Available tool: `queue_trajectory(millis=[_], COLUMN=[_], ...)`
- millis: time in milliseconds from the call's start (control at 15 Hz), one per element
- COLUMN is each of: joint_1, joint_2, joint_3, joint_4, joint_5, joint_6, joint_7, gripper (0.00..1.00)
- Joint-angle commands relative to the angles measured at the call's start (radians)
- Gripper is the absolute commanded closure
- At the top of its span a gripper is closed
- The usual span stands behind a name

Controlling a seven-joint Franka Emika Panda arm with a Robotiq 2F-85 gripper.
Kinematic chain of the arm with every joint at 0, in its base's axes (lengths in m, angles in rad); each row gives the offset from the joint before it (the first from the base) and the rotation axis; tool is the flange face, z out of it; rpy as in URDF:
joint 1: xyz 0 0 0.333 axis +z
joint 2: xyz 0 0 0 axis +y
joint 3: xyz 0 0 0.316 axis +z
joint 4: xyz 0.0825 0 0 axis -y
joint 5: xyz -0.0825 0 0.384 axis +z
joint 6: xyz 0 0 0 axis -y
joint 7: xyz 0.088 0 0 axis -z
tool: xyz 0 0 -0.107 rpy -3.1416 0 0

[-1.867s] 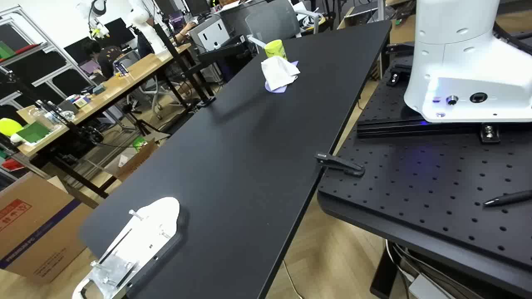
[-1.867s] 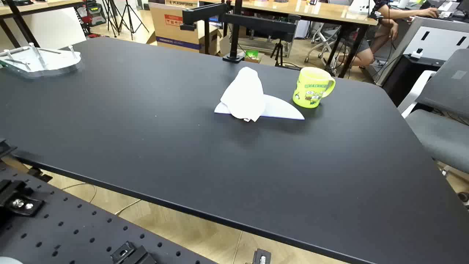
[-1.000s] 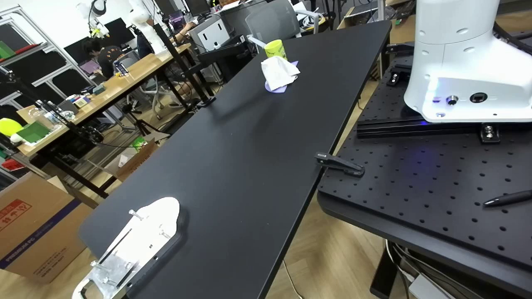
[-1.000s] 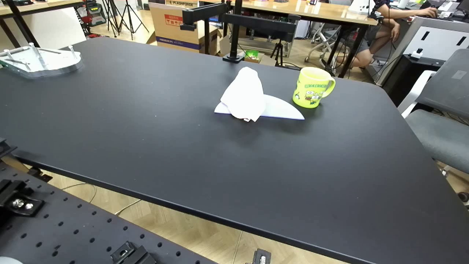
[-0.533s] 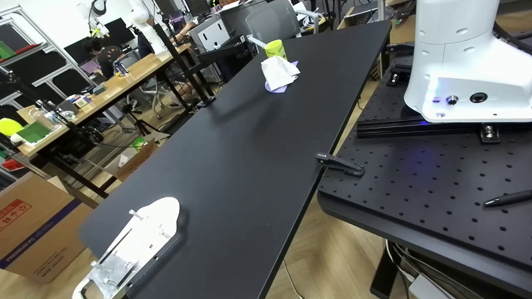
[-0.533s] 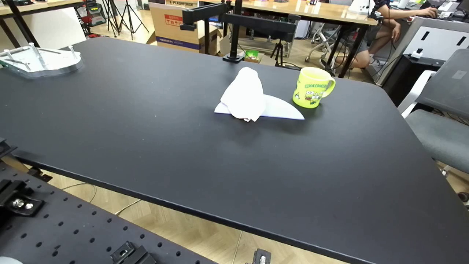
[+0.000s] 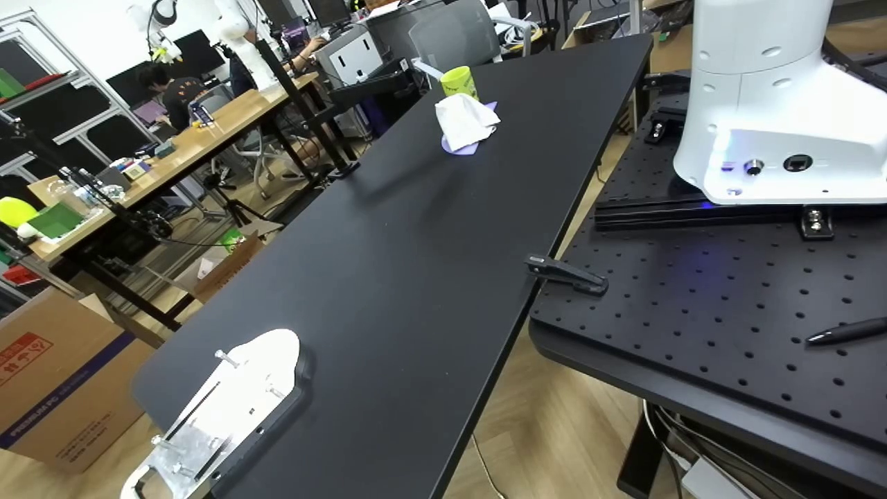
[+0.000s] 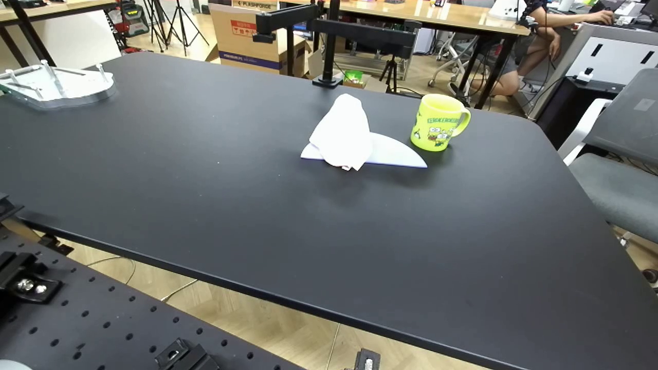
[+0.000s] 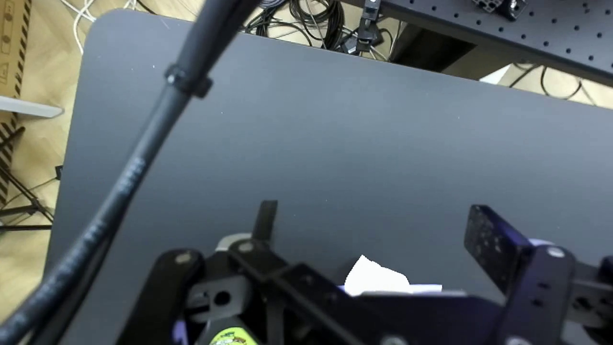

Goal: Hang the white cloth on the black stand

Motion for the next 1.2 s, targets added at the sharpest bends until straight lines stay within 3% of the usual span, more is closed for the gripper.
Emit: queue_trajectory(millis=[0,200,600,800,933,1000,1133], joint_1=[-0.005,-0.005,0.023,0.035,0.040,0.036,0.039], joint_2=[0.031,0.074,0.095,0.119,0.127,0.133,0.140], joint_3=[0.010,0.017,0.068,0.092,0.107,0.105,0.113], joint_4=[0.024,0.057,-0.036,-0.081,-0.098,-0.083,-0.091], joint_5=[0.000,-0.004,-0.063,0.054,0.200,0.121,0.178], joint_6=[-0.007,-0.016,0.336,0.458,0.458,0.451,0.451], joint_7=[-0.027,-0.051,-0.023,-0.073,-0.174,-0.104,-0.146], gripper=[0.00,0.00,0.00,0.00,0.00,0.00,0.00])
